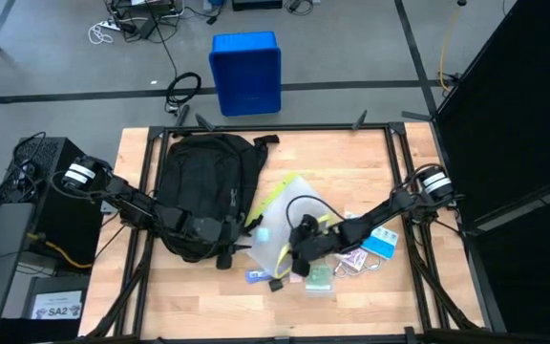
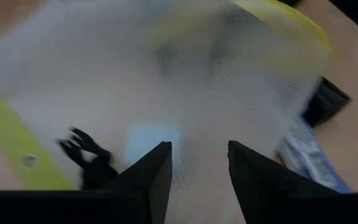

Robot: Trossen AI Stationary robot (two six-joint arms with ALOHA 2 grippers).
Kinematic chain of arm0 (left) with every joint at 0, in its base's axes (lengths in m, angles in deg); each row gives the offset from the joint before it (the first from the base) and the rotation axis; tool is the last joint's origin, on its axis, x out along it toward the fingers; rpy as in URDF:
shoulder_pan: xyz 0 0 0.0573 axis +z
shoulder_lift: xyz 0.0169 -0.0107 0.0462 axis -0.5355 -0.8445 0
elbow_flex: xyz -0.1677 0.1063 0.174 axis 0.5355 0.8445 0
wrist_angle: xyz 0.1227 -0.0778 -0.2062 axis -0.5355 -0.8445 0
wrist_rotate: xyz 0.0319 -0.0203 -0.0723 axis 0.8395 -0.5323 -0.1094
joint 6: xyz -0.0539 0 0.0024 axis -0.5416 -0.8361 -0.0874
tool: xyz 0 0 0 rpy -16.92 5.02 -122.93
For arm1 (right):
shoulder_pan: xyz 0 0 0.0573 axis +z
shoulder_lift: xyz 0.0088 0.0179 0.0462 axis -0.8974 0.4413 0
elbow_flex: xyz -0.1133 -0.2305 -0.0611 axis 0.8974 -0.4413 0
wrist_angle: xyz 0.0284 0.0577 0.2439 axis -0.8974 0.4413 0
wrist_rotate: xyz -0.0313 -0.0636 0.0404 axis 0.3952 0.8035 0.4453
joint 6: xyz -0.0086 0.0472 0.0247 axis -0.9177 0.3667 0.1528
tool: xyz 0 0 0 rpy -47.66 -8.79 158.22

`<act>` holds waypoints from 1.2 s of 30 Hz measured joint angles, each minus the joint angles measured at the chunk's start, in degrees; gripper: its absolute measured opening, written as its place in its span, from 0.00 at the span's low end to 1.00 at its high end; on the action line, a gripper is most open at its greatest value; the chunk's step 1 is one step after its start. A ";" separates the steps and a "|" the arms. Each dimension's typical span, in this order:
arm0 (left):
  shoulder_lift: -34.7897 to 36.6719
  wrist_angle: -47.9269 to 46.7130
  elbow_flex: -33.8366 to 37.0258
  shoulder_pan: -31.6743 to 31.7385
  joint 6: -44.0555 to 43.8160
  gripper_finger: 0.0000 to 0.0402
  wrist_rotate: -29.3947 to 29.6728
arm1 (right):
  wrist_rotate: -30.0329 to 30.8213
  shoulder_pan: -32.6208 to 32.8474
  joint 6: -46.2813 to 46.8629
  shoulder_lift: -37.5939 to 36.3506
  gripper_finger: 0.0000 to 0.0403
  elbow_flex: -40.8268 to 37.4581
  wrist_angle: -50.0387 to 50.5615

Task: Unpack backpack
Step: Remove the blue charger adapter from the zip lock bag

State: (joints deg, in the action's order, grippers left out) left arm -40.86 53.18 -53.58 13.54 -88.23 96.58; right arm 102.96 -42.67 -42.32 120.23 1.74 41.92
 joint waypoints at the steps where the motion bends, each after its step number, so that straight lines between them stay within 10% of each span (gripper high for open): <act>1: 0.00 -0.82 0.00 0.07 -0.69 0.35 -0.55 | -0.29 -0.04 -0.05 -0.21 0.49 -0.90 -1.80; 36: -23.46 2.23 -11.80 5.38 8.52 0.32 -2.80 | -1.48 -4.58 -8.57 7.76 0.63 2.25 -9.11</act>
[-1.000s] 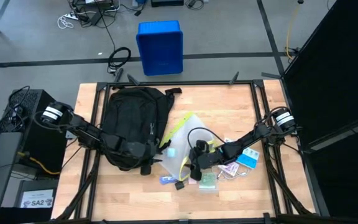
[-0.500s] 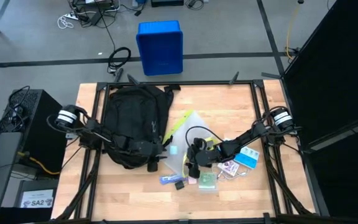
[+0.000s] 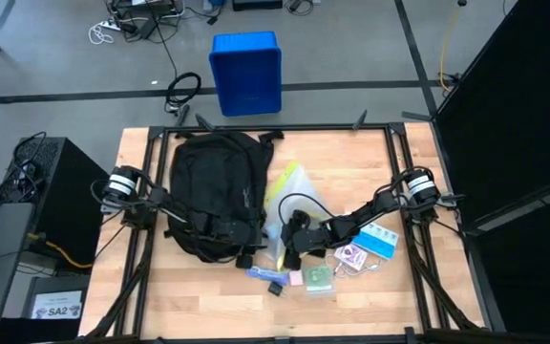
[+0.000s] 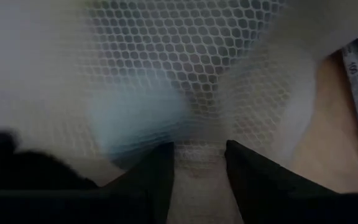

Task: Unpack backpack
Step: Remove the blue charger adapter from the zip lock bag

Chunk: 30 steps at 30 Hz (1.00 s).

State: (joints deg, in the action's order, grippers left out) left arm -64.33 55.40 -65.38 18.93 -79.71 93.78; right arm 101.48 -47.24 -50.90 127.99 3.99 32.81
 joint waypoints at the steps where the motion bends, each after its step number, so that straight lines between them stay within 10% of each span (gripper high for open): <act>1: 0.01 -0.02 0.00 0.00 0.12 0.31 -0.31 | -0.04 0.16 -0.16 0.06 0.63 0.03 -0.28; 30: 12.80 -15.46 0.09 1.23 1.10 0.19 8.61 | 4.93 1.21 -0.92 0.01 0.67 0.33 0.20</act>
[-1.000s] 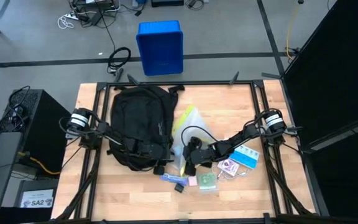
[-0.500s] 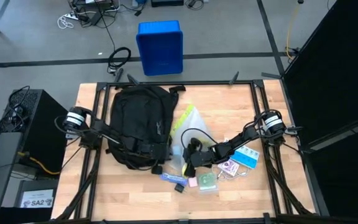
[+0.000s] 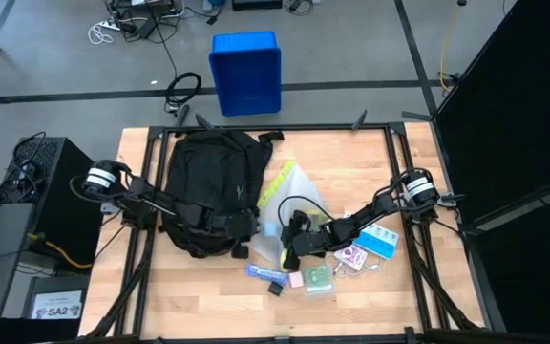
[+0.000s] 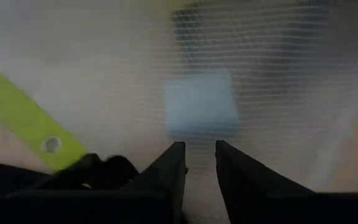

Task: Unpack backpack
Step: Remove the blue charger adapter from the zip lock bag

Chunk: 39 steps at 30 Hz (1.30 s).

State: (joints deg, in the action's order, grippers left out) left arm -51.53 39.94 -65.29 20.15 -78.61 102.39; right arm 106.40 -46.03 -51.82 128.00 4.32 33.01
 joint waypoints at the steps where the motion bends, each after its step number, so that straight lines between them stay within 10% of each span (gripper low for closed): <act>1: 0.00 0.62 0.00 0.31 0.44 0.19 -0.11 | 0.43 0.00 -0.42 -0.21 0.67 0.00 0.27; 39: -12.37 16.90 -0.07 8.85 3.96 0.19 -18.76 | -13.81 -10.94 -0.28 -0.75 0.68 0.21 0.72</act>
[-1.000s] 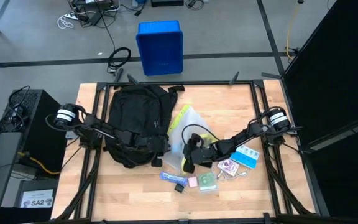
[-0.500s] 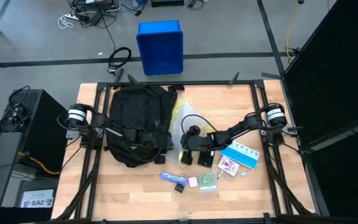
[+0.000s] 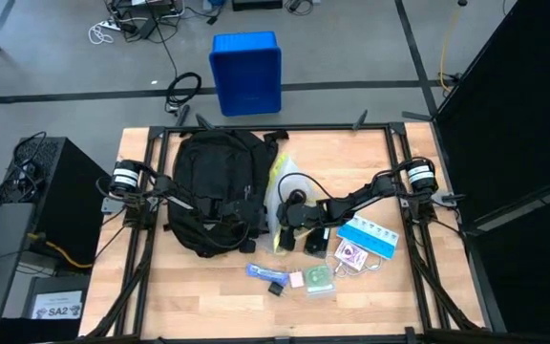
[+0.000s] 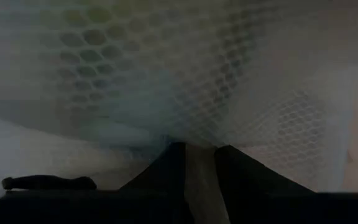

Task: Unpack backpack
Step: Remove the blue charger adapter from the zip lock bag

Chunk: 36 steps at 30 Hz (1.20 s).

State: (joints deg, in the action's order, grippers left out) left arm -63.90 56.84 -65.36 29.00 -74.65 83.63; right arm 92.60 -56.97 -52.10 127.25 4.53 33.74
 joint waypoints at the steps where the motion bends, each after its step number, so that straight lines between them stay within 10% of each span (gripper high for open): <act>1: 0.00 -0.05 0.00 0.00 0.01 0.19 -0.15 | -0.57 -0.29 0.56 0.24 0.68 0.01 -0.11; 9: 0.02 -0.65 -0.10 -0.09 -0.29 0.19 -0.35 | -2.27 -0.64 -1.76 2.40 0.66 0.16 0.77; 16: 0.07 -3.71 -0.31 -0.09 -0.57 0.19 -0.54 | -3.06 0.25 -3.22 2.27 0.40 0.16 2.27; 36: 0.20 -6.20 -0.31 -0.13 -1.99 0.19 -0.66 | 1.47 7.96 1.62 -11.14 0.40 -0.55 22.26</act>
State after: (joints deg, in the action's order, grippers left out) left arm -63.70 50.64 -65.66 28.87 -76.64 82.97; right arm 94.07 -49.01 -50.48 116.11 3.98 55.99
